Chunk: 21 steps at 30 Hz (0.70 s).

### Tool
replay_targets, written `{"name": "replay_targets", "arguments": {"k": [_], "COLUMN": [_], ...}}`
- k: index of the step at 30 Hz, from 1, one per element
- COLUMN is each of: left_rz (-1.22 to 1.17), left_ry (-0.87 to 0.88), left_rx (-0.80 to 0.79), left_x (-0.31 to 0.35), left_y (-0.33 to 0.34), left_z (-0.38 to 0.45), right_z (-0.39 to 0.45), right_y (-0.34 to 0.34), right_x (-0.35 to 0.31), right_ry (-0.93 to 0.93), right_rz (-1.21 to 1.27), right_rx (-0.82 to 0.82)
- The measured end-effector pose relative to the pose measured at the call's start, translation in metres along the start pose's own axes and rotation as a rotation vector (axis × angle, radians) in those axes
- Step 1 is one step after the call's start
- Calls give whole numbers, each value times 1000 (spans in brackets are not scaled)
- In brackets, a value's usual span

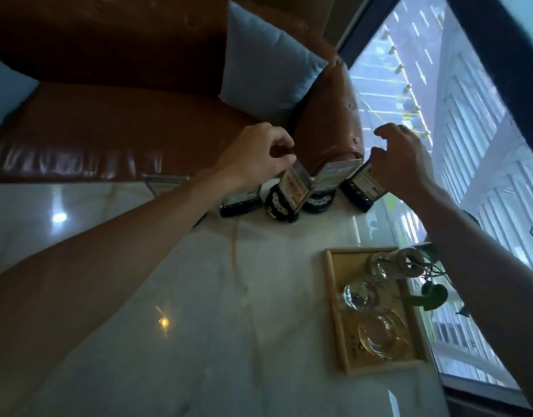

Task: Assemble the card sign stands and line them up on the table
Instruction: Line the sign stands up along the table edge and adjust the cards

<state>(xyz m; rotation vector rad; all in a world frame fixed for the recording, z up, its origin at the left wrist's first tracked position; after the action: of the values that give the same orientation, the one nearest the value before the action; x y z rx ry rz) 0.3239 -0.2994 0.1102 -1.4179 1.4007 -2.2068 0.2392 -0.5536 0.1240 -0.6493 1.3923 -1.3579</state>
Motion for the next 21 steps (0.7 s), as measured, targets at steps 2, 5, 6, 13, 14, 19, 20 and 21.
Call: {"name": "replay_targets", "arguments": {"k": [2, 5, 6, 13, 14, 19, 20, 21], "left_rz": [-5, 26, 49, 274, 297, 334, 332, 336], "left_ry": [14, 1, -7, -101, -114, -170, -169, -163], "left_rx": [-44, -139, -165, -303, -319, -361, -361, -356], "left_x": [22, 49, 56, 68, 67, 57, 55, 54], "left_y": [20, 52, 62, 124, 130, 149, 152, 154], "left_z": [18, 45, 53, 96, 99, 105, 105, 106], "right_z": [7, 13, 14, 32, 35, 42, 43, 44], "right_y": [-3, 2, 4, 32, 36, 42, 40, 40], "right_x": [38, 80, 90, 121, 123, 122, 121, 122], "right_ry": [91, 120, 112, 102, 88, -72, -86, -58], "right_rz": [-76, -169, -182, 19, 32, 77, 84, 111], "right_rx": [-74, -211, -249, -386, -376, -333, -310, -293]}}
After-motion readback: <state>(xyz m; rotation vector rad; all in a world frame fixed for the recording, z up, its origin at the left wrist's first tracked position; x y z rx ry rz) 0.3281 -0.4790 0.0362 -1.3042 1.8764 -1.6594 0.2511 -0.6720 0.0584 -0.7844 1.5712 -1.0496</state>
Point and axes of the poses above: each hand's wrist, its own z-axis towards the middle knuckle, its own y-axis out of the palm, x = y × z, the point moved 4 cm from there along z, towards the middle knuckle, and after that the axes turned 5 degrees about z, right-handed, at the moved point
